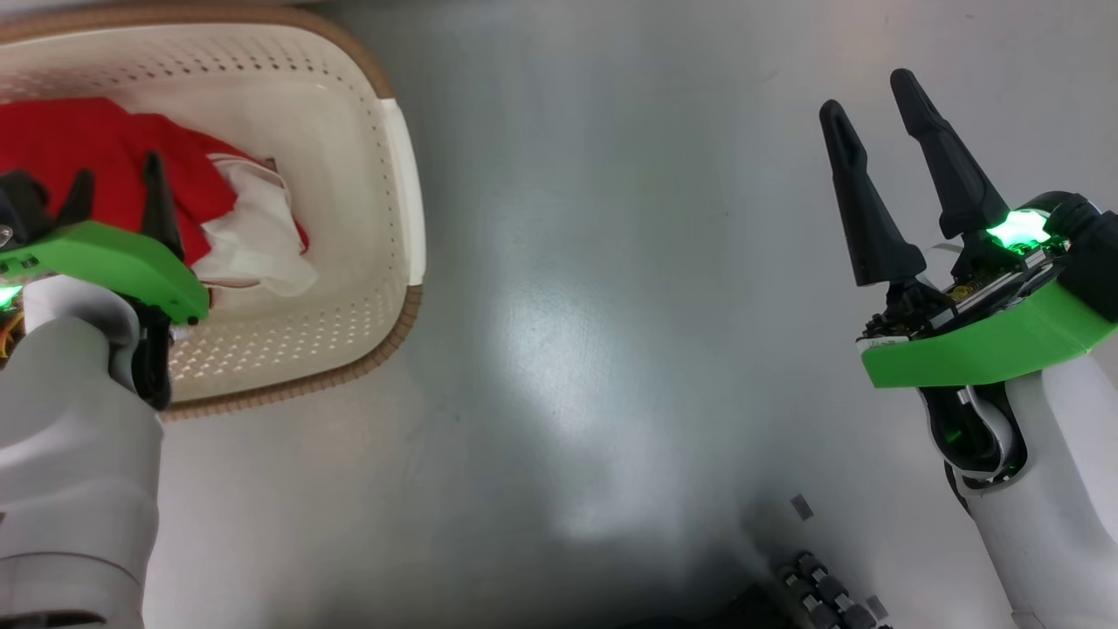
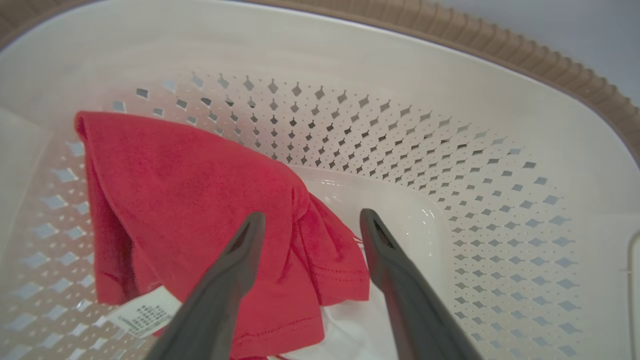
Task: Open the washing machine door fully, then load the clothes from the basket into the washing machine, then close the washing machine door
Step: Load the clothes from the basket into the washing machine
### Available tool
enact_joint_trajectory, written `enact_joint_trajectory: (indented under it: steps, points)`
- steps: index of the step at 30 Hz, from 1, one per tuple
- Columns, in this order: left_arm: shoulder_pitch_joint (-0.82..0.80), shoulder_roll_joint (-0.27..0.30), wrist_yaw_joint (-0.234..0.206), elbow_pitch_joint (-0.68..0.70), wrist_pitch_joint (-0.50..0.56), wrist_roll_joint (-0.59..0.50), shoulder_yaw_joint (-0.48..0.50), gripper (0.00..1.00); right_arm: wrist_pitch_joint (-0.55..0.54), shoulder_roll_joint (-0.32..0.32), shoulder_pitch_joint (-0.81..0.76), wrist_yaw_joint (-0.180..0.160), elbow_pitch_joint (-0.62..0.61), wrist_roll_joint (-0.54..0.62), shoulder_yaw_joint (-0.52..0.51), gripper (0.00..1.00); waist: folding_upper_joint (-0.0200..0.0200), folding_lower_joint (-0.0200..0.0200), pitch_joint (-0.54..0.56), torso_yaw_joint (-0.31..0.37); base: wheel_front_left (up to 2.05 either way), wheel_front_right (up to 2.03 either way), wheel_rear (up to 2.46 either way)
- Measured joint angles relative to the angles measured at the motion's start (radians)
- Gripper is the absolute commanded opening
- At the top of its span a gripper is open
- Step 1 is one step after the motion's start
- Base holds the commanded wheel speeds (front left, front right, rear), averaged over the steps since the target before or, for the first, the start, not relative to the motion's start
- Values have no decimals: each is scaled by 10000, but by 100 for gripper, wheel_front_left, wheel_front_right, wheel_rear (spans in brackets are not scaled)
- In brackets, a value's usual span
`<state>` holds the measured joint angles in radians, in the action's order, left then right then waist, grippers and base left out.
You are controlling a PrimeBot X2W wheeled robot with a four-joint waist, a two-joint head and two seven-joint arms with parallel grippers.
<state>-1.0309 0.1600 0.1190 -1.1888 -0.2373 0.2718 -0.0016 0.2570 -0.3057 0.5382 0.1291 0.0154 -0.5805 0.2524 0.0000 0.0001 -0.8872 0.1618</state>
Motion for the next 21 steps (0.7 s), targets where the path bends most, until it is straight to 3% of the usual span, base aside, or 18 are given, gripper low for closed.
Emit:
enact_joint_trajectory:
  steps: [21]
  points:
    - [-887, 508, 84, -993, 2257, 324, -314, 100, 0, 109, 376, 0, -140, 0, 56, 100, 0, 0, -835, 615, 0, 0, 0]
